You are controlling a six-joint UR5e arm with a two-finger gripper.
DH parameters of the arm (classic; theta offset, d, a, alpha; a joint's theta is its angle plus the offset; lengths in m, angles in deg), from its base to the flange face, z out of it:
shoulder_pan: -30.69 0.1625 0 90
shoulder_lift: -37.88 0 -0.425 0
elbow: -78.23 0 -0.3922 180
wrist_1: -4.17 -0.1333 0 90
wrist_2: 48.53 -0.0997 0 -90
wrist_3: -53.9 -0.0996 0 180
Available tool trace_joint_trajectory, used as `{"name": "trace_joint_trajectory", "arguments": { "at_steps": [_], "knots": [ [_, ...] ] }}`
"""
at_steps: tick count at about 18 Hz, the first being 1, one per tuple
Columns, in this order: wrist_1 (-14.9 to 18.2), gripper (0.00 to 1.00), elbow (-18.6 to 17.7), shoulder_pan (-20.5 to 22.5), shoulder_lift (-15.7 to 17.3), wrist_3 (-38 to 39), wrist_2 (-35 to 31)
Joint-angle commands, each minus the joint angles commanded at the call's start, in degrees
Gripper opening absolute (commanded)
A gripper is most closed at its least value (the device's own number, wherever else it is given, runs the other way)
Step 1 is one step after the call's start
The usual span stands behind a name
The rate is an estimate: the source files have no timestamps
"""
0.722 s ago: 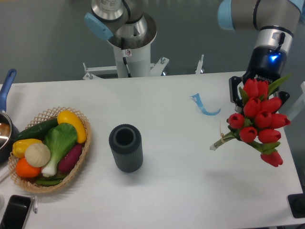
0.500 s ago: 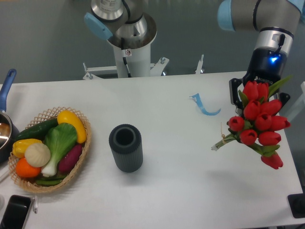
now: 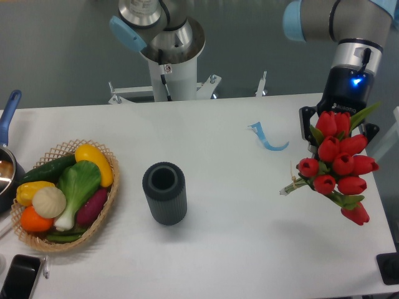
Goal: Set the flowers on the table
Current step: 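Hold the red tulip bunch in the gripper beside the table, then carry the tulips toward the dark cup and lower them to the table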
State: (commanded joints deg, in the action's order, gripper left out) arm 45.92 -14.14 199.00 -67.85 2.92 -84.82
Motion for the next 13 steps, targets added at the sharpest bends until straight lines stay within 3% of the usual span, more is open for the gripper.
{"name": "trace_joint_trajectory", "arguments": {
  "at_steps": [13],
  "knots": [
    [-0.09, 0.44, 0.18, -2.2, 0.53, -1.67, -10.11]
  ]
}}
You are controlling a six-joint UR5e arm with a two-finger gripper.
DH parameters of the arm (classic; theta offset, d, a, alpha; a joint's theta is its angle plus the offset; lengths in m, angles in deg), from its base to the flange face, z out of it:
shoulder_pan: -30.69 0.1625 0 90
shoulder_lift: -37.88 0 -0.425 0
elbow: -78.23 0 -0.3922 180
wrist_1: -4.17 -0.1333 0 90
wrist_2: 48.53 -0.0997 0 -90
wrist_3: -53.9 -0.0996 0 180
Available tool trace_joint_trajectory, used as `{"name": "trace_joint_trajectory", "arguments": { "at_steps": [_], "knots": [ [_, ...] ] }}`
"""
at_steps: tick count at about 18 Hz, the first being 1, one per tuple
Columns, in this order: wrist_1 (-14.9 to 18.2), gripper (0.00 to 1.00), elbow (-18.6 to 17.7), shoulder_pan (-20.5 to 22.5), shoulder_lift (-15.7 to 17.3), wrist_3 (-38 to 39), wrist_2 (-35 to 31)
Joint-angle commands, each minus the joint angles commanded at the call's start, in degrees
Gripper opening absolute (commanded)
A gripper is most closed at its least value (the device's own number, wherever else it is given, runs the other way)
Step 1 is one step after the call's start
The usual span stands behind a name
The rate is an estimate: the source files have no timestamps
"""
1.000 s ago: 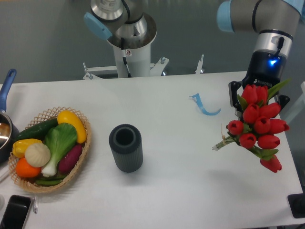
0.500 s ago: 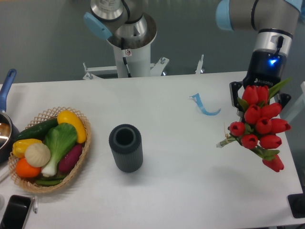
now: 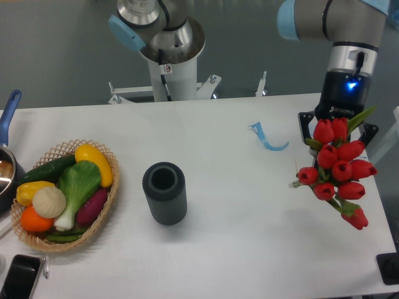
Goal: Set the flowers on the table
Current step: 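Carry the tulips toward the dark cup and lower them to the table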
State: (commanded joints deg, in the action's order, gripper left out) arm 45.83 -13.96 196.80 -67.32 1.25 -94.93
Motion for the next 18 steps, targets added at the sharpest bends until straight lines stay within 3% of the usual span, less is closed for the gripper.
{"name": "trace_joint_trajectory", "arguments": {
  "at_steps": [9, 18],
  "knots": [
    [0.09, 0.44, -0.44, -2.98, -0.53, -3.86, -10.62],
    [1.23, 0.43, -0.97, -10.1, -2.98, -6.24, -27.06]
  ]
}}
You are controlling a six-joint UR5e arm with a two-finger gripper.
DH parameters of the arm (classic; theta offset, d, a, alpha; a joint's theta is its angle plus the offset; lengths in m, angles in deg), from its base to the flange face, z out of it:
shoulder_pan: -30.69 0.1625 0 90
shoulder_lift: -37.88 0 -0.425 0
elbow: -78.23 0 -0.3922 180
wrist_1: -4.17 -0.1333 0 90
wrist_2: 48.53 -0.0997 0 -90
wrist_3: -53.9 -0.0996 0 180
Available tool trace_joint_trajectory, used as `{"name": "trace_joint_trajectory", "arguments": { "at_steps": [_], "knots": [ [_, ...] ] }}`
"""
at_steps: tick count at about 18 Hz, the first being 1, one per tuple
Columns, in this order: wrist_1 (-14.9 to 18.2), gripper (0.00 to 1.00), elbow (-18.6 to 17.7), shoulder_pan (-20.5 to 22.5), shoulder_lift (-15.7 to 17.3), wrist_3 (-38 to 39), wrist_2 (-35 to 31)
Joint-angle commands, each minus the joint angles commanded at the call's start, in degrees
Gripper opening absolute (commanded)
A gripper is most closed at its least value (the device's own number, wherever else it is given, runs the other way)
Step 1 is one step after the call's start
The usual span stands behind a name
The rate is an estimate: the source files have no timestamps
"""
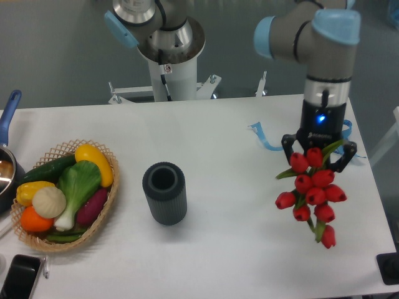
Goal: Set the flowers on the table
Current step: 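Carry the tulips toward the dark cup and lower them to the table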
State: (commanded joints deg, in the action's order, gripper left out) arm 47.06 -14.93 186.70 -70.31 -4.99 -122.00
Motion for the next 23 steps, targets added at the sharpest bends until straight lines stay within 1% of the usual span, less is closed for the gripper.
{"name": "trace_joint_trajectory", "arguments": {
  "at_steps": [4, 6, 8, 13, 17, 20, 23],
  "knots": [
    [1.4, 0.41, -0.18, -1.05, -0.62, -0.17, -2.9],
    [2.46, 0.4, -0.7, -2.11, -1.14, -2.01, -6.23],
    [2.64, 0.4, -0.79, -3.42, -2.02, -2.55, -8.96],
    [2.64, 0.4, 0.17, -6.06, -6.06, -2.55, -13.18],
    [2.82, 0.4, 0.96, -7.29, -9.05, -2.55, -13.37],
    [2.99, 0.4, 0.88, -7.47, -9.84, -2.55, -13.72],
    [2.82, 0.4, 0.96, -8.7, -10.81, -2.55, -16.61]
  ]
}}
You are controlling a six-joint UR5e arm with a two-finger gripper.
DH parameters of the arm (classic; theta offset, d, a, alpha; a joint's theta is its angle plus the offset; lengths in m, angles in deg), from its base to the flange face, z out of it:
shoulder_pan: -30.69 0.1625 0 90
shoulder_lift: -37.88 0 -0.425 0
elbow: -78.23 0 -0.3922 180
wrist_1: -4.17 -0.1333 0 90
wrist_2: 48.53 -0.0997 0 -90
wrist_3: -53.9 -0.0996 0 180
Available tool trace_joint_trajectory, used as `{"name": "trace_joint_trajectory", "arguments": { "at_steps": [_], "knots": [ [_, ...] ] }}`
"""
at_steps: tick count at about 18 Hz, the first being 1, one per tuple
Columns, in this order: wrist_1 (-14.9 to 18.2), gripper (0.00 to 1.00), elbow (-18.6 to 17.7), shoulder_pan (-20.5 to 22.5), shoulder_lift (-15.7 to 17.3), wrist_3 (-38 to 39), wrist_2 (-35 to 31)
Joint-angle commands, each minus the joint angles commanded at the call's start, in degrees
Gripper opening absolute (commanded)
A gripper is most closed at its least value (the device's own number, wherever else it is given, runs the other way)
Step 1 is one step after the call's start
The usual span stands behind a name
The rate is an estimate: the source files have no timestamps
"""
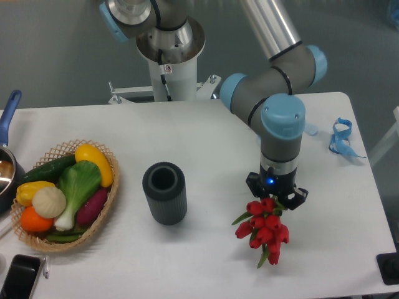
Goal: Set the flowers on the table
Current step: 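Carry the tulips toward the dark cup and lower them to the table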
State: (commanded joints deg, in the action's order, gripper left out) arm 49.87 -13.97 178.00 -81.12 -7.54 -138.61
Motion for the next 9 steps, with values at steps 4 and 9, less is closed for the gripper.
{"name": "trace_joint_trajectory", "arguments": {
  "at_steps": [4, 9],
  "knots": [
    [-0.18, 0.41, 0.09, -0.62, -0.97, 0.17, -0.63],
    [-0.53, 0.41, 0.18, -1.15, -1.85, 0.53, -0.36]
  ]
}}
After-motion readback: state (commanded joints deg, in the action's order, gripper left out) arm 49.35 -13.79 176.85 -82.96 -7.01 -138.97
